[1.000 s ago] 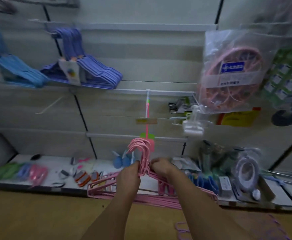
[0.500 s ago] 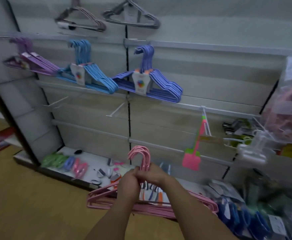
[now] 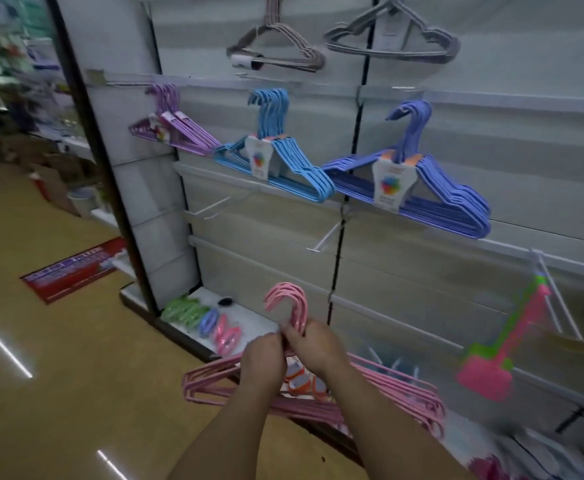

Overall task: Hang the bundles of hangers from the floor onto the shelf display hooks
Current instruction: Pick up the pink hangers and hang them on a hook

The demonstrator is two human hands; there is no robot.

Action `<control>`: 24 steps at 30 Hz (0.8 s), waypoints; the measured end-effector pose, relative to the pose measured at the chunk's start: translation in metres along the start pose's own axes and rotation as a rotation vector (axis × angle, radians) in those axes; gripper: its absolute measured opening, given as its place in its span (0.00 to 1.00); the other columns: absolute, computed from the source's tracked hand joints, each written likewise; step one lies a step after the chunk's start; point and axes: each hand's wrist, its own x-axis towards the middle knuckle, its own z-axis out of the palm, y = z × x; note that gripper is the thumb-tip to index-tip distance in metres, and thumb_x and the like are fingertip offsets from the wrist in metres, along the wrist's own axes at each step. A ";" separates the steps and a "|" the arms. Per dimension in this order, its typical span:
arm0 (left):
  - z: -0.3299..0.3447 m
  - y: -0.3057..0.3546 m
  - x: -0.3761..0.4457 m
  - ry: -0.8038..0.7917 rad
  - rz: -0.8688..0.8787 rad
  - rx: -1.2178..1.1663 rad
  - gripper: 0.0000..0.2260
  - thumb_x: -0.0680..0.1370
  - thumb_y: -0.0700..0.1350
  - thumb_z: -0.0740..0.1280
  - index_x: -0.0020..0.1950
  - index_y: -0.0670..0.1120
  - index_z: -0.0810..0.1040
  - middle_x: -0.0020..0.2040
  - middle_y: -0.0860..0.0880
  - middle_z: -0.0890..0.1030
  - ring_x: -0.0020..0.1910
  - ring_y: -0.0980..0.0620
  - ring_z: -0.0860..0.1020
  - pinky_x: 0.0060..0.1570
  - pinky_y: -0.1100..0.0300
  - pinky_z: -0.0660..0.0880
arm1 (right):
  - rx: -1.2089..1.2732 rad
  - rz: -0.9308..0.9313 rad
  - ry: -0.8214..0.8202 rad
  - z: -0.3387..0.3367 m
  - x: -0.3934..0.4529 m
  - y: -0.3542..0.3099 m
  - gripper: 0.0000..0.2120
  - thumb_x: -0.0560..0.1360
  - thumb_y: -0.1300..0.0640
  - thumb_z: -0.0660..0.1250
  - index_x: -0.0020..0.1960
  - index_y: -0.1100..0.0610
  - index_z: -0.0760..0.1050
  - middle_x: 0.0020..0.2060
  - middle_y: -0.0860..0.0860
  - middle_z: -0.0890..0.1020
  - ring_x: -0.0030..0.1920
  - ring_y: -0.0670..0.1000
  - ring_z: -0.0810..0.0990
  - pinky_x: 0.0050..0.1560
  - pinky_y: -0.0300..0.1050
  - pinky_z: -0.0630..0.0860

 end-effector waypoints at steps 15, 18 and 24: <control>-0.081 -0.085 0.146 0.139 -0.148 0.032 0.12 0.79 0.40 0.57 0.58 0.47 0.77 0.54 0.44 0.81 0.54 0.44 0.78 0.49 0.56 0.72 | -0.474 -0.291 0.010 0.029 0.170 -0.072 0.17 0.74 0.64 0.58 0.62 0.54 0.71 0.55 0.56 0.79 0.56 0.59 0.78 0.50 0.47 0.73; -0.094 -0.097 0.170 0.152 -0.144 0.040 0.11 0.78 0.41 0.59 0.55 0.49 0.78 0.52 0.44 0.82 0.53 0.44 0.78 0.50 0.56 0.72 | -0.494 -0.296 0.042 0.035 0.196 -0.088 0.19 0.76 0.65 0.56 0.64 0.53 0.70 0.57 0.55 0.80 0.57 0.58 0.78 0.52 0.46 0.73; -0.110 -0.128 0.215 0.158 -0.094 0.099 0.13 0.76 0.40 0.60 0.57 0.50 0.77 0.55 0.45 0.81 0.56 0.44 0.78 0.54 0.55 0.73 | -0.498 -0.237 0.055 0.052 0.231 -0.112 0.18 0.77 0.62 0.55 0.65 0.51 0.68 0.58 0.55 0.79 0.60 0.58 0.77 0.55 0.48 0.73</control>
